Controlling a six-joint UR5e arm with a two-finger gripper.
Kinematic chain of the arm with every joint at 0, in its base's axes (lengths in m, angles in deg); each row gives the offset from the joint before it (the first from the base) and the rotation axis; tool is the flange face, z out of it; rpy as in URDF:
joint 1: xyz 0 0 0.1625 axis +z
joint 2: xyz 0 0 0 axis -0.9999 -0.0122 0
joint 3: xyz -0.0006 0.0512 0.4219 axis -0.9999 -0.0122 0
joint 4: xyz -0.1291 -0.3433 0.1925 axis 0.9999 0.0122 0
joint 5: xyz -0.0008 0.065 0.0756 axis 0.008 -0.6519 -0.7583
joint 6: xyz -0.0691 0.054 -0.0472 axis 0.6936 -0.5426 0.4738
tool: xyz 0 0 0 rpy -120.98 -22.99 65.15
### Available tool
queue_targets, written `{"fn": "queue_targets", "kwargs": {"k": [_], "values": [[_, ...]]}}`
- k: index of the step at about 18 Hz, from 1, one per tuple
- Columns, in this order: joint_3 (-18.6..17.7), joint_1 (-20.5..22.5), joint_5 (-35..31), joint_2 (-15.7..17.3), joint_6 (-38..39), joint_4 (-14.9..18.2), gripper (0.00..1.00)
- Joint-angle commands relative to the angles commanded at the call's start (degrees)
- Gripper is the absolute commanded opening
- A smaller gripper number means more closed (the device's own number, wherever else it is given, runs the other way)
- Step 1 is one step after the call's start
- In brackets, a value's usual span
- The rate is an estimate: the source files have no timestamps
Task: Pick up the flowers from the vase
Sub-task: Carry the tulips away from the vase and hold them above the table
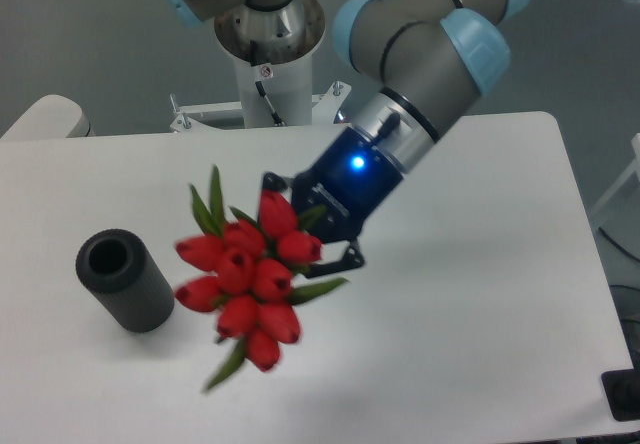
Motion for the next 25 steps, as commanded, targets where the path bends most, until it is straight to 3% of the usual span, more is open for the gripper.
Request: {"fn": "queue_targets", "kwargs": {"k": [4, 8, 17, 19, 22, 25], "values": [[-1.41, 0.18, -14.84, -0.09, -8.97, 2.10, 0.05], [-0.97, 0.09, -31.73, -1.40, -10.48, 5.80, 0.02], [-0.36, 0.00, -42.90, -3.69, -16.28, 7.21, 0.03], [1.65, -0.61, -46.86, -4.83, -16.46, 8.78, 0.03], [5.09, -0.79, -47.40, -6.33, -17.42, 10.99, 0.02], [5.62, -0.79, -48.71, -6.68, -23.12, 11.16, 0.01]]}}
